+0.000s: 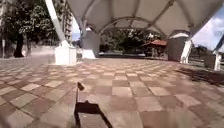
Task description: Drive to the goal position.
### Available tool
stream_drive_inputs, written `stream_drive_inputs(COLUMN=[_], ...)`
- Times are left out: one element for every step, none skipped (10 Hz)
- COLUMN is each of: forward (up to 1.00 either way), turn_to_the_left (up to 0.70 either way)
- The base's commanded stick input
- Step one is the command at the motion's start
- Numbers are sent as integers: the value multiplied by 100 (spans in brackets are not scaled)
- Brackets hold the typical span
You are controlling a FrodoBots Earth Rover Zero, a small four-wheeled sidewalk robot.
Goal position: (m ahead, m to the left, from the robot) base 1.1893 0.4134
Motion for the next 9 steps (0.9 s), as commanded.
stream_drive_inputs(forward=[100, 100, 100, 100, 100, 100, 100, 100, 100], turn_to_the_left=[0, 0, 0, 0, 0, 0, 0, 0, 0])
